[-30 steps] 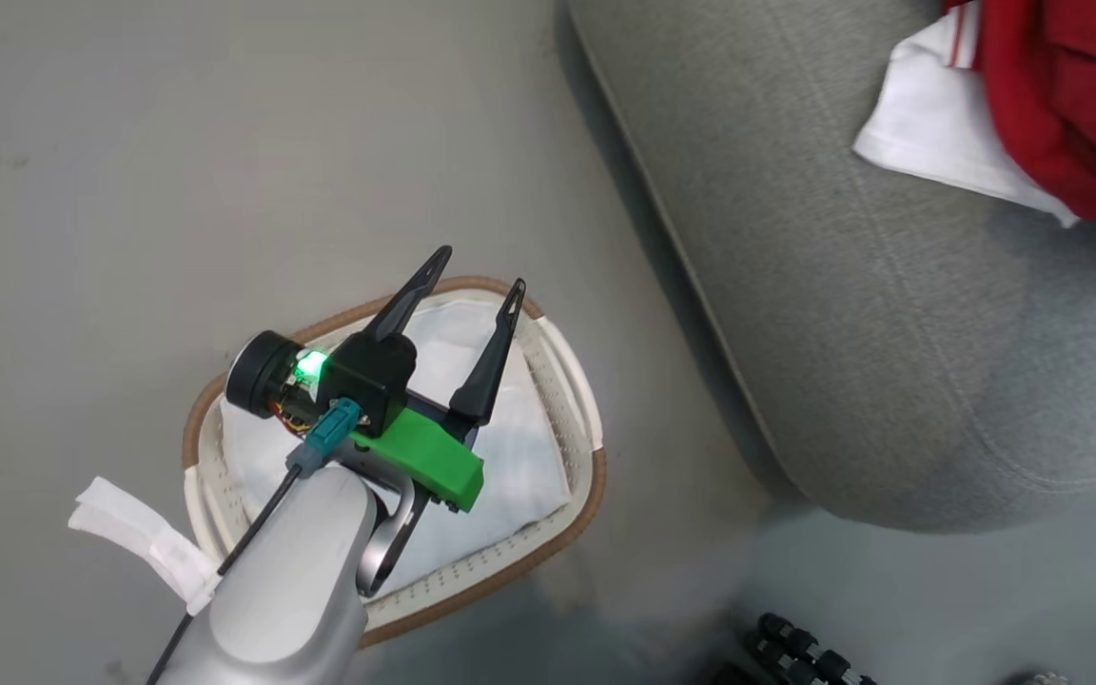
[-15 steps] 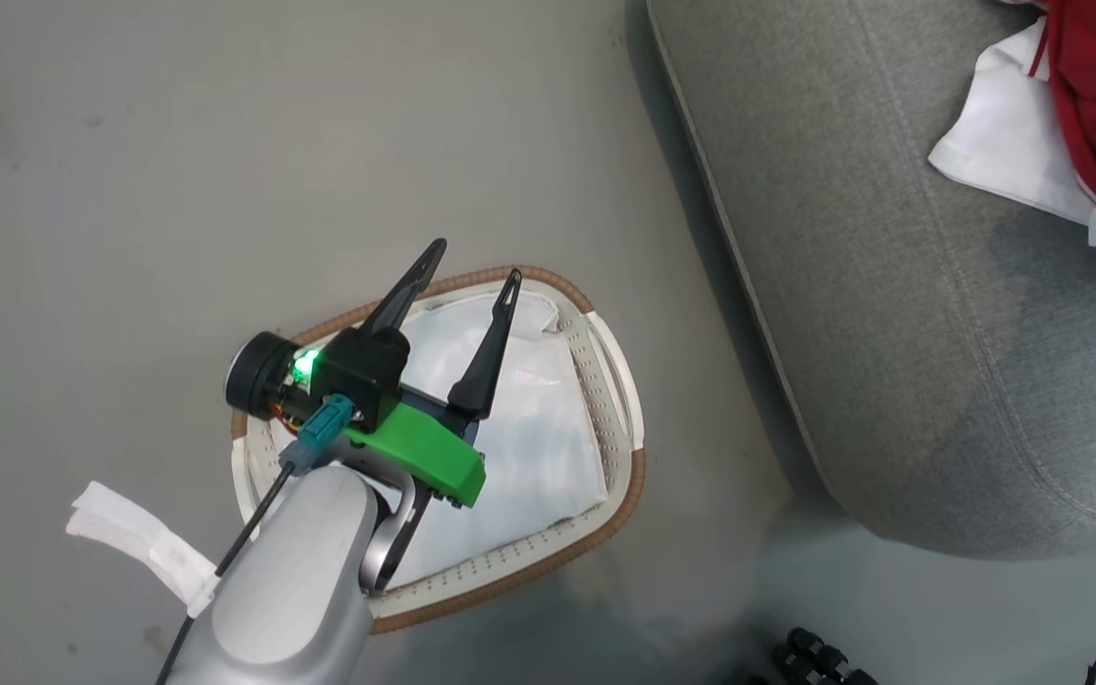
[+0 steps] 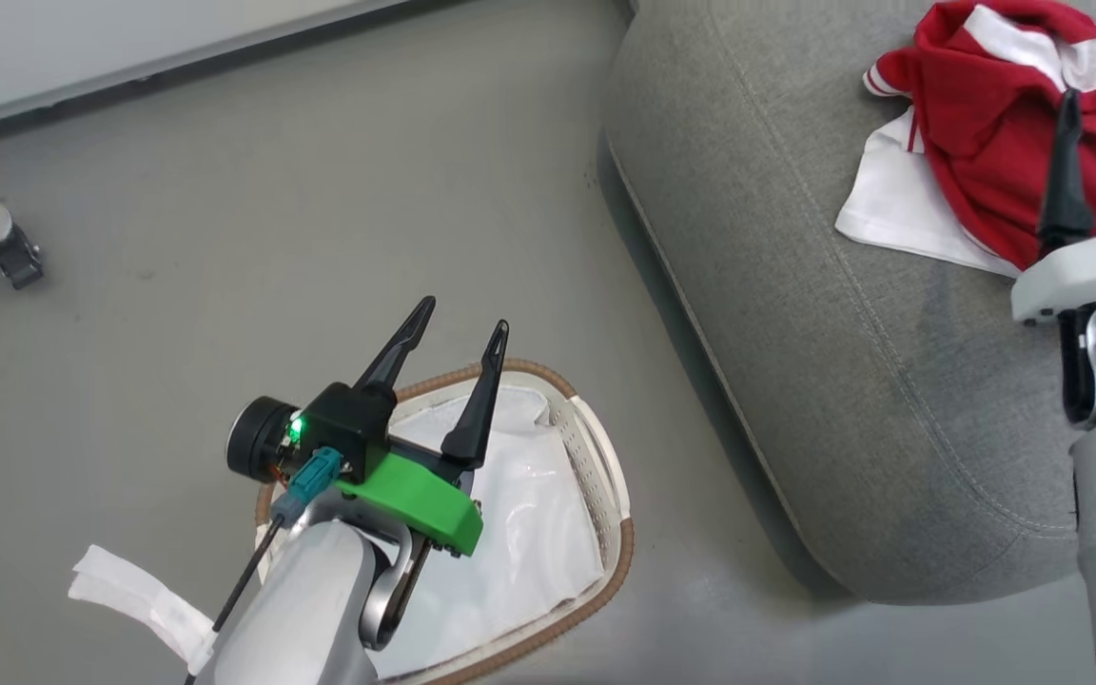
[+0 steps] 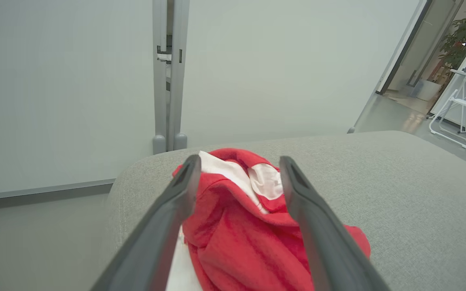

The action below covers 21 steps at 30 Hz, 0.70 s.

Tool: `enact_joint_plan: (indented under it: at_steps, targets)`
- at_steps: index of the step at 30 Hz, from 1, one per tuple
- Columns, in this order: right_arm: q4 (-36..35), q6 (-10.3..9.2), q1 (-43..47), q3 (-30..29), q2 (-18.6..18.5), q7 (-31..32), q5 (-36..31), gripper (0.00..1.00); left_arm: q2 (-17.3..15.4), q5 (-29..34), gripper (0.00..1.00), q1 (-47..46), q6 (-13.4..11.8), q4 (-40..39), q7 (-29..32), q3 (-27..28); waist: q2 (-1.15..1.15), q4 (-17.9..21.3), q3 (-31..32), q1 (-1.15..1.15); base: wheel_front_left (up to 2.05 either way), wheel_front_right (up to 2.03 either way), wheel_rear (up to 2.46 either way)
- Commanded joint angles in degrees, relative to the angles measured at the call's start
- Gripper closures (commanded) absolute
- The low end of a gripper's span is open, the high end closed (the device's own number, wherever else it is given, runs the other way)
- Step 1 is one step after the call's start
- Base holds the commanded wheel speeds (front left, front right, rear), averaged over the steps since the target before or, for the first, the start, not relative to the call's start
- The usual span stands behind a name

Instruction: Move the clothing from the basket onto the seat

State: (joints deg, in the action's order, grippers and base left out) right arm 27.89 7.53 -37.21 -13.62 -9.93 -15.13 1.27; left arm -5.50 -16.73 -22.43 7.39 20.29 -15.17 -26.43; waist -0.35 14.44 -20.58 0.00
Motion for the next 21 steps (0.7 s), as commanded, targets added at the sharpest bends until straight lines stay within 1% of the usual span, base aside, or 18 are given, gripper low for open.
enact_joint_plan:
  at_steps: [1, 6, 9, 13, 17, 21]
  targets:
    - [-1.01, -0.08, 1.76, 0.85, 0.35, -0.03, 1.21, 0.00, 0.16, 0.07, 0.00, 1.53, 0.17, -0.21, 0.04, 0.47, 0.35, 0.41, 4.33, 0.00, 0.00, 0.00, 0.00]
    - [-3.64, -0.08, 6.72, 6.18, 2.04, -0.03, 4.56, 0.00, 0.77, 1.08, 0.00, 4.26, 0.17, 0.40, 0.04, 3.97, 0.35, -2.03, 7.17, 0.00, 0.00, 0.00, 0.00]
    - [-4.28, -0.08, 9.95, 8.62, 3.32, -0.02, 5.92, 0.00, 1.21, 1.91, 0.00, 6.19, 0.07, 0.62, 0.05, 7.46, 0.35, -4.36, 8.67, 0.00, 0.00, 0.00, 0.00]
    - [-4.56, -0.08, 13.55, 10.49, 4.62, -0.02, 6.89, 0.00, 1.77, 2.93, 0.00, 8.56, -0.61, 0.83, 0.04, 12.38, 0.35, -7.73, 10.24, 0.00, 0.00, 0.00, 0.00]
    - [-4.05, -0.08, 16.26, 12.15, 5.83, -0.02, 7.91, 0.00, 2.08, 3.81, 0.00, 10.76, -0.54, 0.38, 0.04, 16.85, 0.35, -10.74, 11.38, 0.00, 0.00, 0.00, 0.00]
    - [-3.88, -0.08, 18.22, 13.70, 6.49, -0.03, 8.25, 0.00, 2.26, 5.16, 0.00, 12.76, -0.93, 0.65, 0.04, 20.91, 0.35, -12.67, 12.18, 0.00, 0.00, 0.00, 0.00]
